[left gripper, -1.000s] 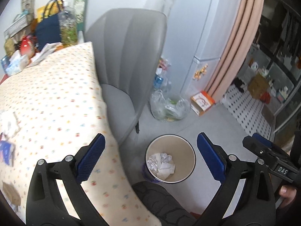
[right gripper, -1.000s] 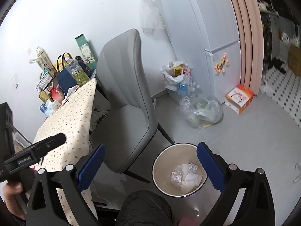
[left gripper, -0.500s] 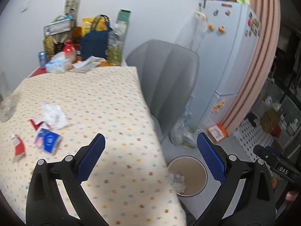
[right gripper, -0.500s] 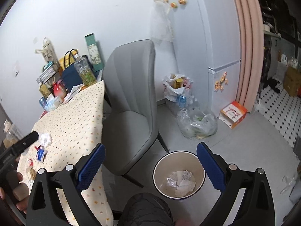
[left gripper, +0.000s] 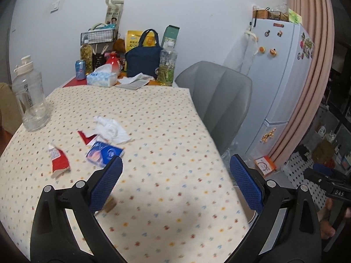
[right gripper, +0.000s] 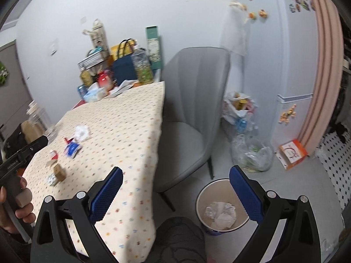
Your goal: Collect trash
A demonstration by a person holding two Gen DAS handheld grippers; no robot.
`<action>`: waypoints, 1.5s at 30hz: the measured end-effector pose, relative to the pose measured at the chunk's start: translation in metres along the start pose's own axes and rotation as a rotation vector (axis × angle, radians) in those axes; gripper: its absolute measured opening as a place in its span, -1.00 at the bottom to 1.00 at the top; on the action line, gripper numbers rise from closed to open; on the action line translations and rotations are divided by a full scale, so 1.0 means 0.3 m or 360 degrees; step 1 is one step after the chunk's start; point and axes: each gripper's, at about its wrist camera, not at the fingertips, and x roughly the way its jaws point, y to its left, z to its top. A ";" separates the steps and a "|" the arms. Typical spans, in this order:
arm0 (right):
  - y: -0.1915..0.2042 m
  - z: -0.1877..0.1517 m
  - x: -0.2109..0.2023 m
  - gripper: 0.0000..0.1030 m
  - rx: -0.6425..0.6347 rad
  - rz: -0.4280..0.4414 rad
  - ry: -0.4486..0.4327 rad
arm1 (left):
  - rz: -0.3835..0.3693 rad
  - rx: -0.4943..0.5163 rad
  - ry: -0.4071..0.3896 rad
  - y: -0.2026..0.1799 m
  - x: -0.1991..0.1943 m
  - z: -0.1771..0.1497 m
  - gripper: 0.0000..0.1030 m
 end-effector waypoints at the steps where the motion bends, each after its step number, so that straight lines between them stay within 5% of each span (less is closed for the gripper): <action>1: 0.015 -0.004 0.005 0.85 -0.0021 0.0007 0.0002 | 0.0021 -0.0003 0.0019 0.022 -0.004 -0.010 0.88; 10: 0.130 -0.012 0.064 0.85 -0.0046 0.0199 0.0026 | 0.0034 0.0001 0.0121 0.186 -0.037 -0.111 0.88; 23: 0.366 -0.012 0.146 0.85 -0.0221 0.0298 0.0116 | 0.0078 -0.0103 0.0200 0.381 -0.038 -0.208 0.88; 30: 0.455 -0.021 0.212 0.85 -0.0217 0.0387 0.0195 | 0.0102 -0.0198 0.0278 0.462 0.011 -0.247 0.44; 40: 0.535 -0.058 0.275 0.85 -0.0312 0.0438 0.0301 | 0.0133 -0.0179 0.0363 0.470 0.109 -0.252 0.41; 45: 0.541 -0.066 0.291 0.85 -0.0324 0.0432 0.0328 | 0.0160 -0.0164 0.0445 0.461 0.163 -0.242 0.09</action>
